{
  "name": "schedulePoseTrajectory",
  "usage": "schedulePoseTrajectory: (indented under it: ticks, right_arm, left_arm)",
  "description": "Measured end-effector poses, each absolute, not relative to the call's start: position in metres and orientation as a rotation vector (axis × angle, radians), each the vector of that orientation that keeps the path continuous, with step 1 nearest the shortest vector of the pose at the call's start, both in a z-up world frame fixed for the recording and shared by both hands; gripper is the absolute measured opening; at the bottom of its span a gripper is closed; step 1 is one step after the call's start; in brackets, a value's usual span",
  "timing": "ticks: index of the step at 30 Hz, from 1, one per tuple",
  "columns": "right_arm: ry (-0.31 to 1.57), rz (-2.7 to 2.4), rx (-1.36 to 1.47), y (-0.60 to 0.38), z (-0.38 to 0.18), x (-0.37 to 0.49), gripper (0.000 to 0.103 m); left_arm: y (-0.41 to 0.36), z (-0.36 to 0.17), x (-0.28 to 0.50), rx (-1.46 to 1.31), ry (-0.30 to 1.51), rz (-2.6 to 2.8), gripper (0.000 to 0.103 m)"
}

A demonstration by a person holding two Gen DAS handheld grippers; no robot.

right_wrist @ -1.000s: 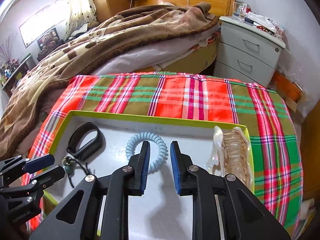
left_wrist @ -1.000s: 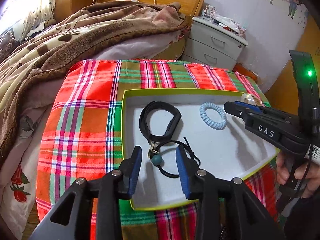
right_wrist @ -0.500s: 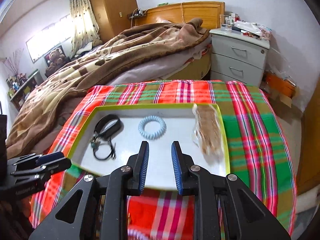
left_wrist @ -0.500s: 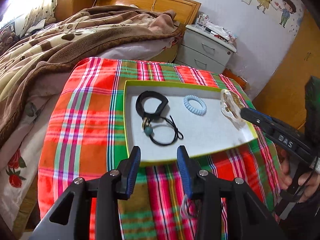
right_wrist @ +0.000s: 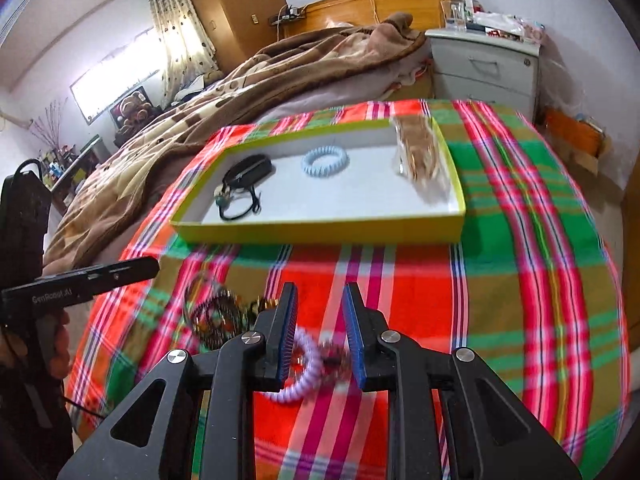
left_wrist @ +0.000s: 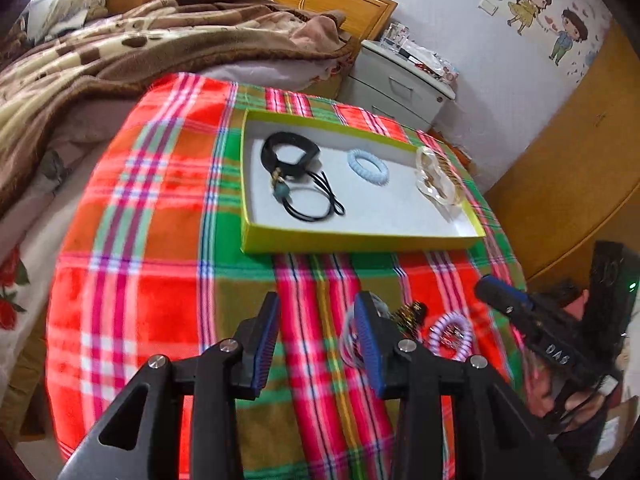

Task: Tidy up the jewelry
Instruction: 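Grasp the lavender coiled hair tie with the right tool, then lift the lavender hair tie with the right tool while the left tool grasps the dark beaded necklace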

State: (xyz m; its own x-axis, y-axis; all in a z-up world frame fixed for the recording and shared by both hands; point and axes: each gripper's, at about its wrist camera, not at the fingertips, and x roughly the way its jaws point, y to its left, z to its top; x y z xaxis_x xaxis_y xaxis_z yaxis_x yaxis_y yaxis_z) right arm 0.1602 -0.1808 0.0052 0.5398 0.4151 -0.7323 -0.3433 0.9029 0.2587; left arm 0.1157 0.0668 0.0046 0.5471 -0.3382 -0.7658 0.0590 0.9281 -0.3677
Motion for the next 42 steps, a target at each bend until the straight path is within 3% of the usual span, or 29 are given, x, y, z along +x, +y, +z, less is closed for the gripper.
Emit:
schedulePoseTrajectory:
  ticks: [19, 22, 25, 42]
  right_arm:
    - [0.915, 0.452, -0.054, -0.165, -0.016, 0.134, 0.024]
    - [0.909, 0.440, -0.064, -0.165, -0.016, 0.132, 0.014]
    - [0.900, 0.435, -0.065, -0.166, -0.014, 0.129, 0.011]
    - [0.796, 0.336, 0.130, -0.217, 0.011, 0.115, 0.011]
  left_arm:
    - [0.068, -0.017, 0.098, -0.291, 1.032, -0.208, 0.040]
    - [0.068, -0.018, 0.098, -0.289, 1.036, -0.203, 0.040]
    - [0.067, -0.019, 0.099, -0.288, 1.040, -0.200, 0.040]
    - [0.029, -0.006, 0.100, -0.196, 1.025, -0.298, 0.040]
